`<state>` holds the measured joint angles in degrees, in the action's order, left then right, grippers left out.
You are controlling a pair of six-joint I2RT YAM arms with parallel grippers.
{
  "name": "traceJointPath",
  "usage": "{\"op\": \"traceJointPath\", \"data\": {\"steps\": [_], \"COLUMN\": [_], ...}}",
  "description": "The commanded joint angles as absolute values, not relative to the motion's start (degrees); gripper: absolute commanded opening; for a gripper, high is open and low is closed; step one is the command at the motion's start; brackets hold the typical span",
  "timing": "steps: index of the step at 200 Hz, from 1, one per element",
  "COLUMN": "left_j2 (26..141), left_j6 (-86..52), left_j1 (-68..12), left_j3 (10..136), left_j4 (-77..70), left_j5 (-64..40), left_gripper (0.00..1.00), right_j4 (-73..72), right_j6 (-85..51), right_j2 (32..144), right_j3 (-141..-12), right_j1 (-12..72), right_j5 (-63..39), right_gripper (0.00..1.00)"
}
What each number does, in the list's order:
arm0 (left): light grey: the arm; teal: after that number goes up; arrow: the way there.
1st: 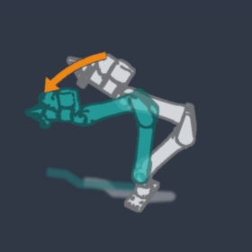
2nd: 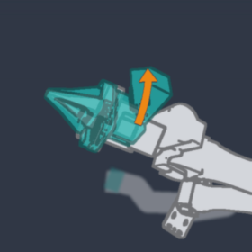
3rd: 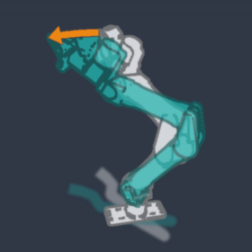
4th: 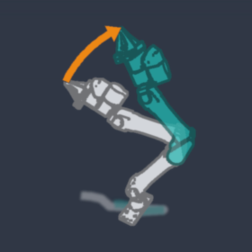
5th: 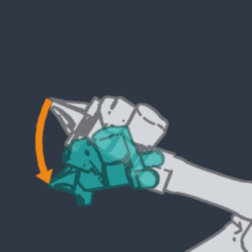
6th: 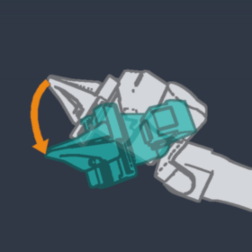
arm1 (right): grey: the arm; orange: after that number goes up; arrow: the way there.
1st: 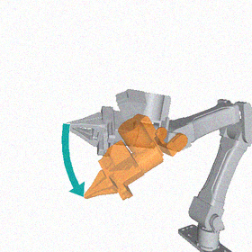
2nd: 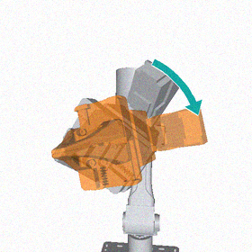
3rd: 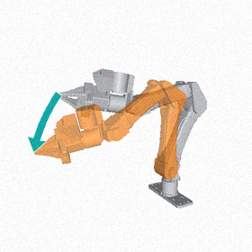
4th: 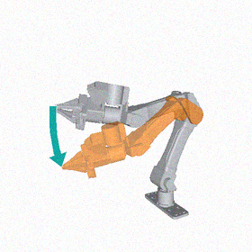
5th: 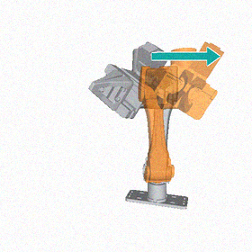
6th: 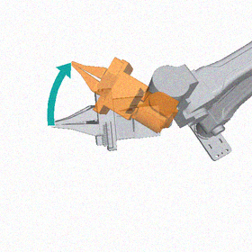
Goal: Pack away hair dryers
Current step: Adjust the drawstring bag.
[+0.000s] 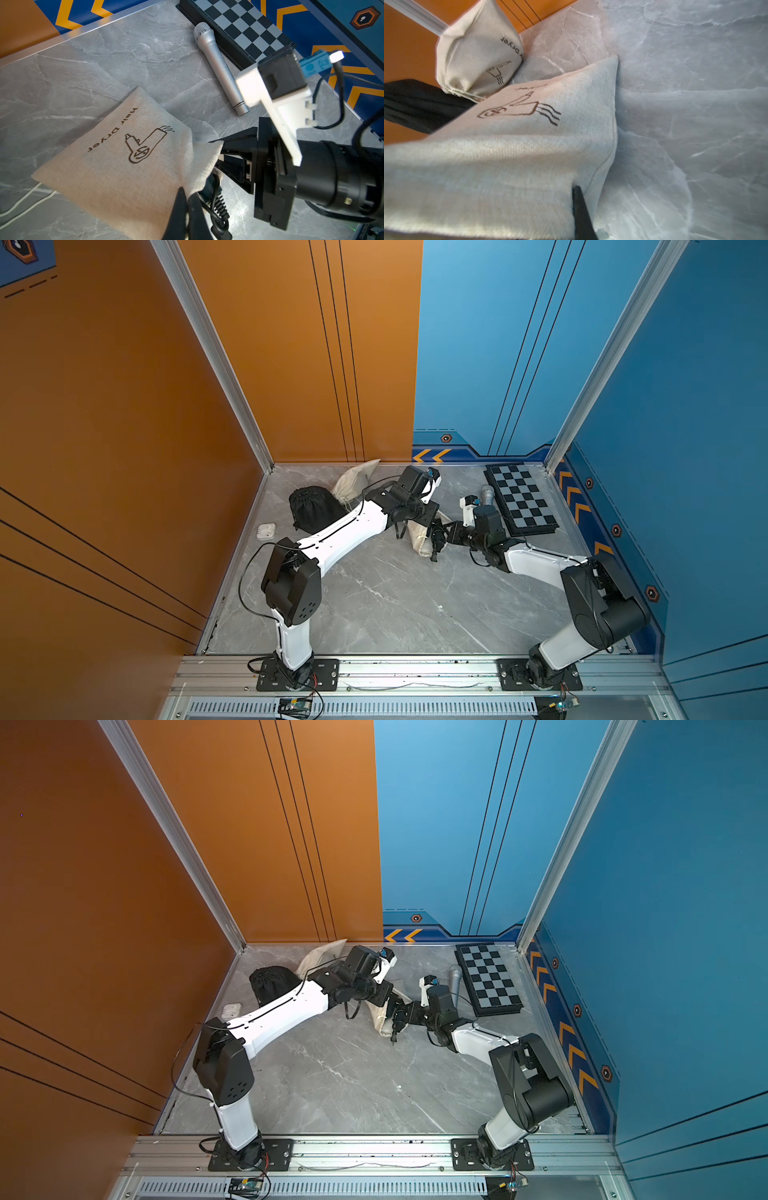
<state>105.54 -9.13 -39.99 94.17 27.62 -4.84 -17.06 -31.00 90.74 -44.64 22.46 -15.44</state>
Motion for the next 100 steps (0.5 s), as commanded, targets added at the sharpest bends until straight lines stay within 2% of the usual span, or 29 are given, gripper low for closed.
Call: {"op": "traceJointPath", "data": {"steps": [1,29,48,68,100], "left_j2": [101.65,102.12,102.76,103.79,102.46], "left_j6": [-10.23,-10.7,-11.44,-12.62,-12.73], "left_j1": [-38.47,-37.04,-35.67,-33.48,-31.31], "left_j3": [95.28,101.16,106.53,112.15,114.02], "left_j4": [27.39,33.84,38.7,43.99,45.99], "left_j5": [-5.63,-5.11,-5.86,-9.51,-11.49], "left_gripper": [0.0,0.0,0.0,0.0,0.0], "right_j4": [-10.91,10.22,22.47,27.54,31.64], "right_j6": [-31.81,-30.91,-31.24,-34.13,-36.84], "right_j2": [86.98,85.21,86.45,86.03,83.82], "right_j3": [-49.17,-61.75,-71.4,-77.43,-83.51], "right_j1": [22.23,21.57,19.27,16.32,15.39], "right_j5": [-14.74,-14.61,-20.83,-28.51,-31.4], "right_gripper": [0.0,0.0,0.0,0.0,0.0]}}
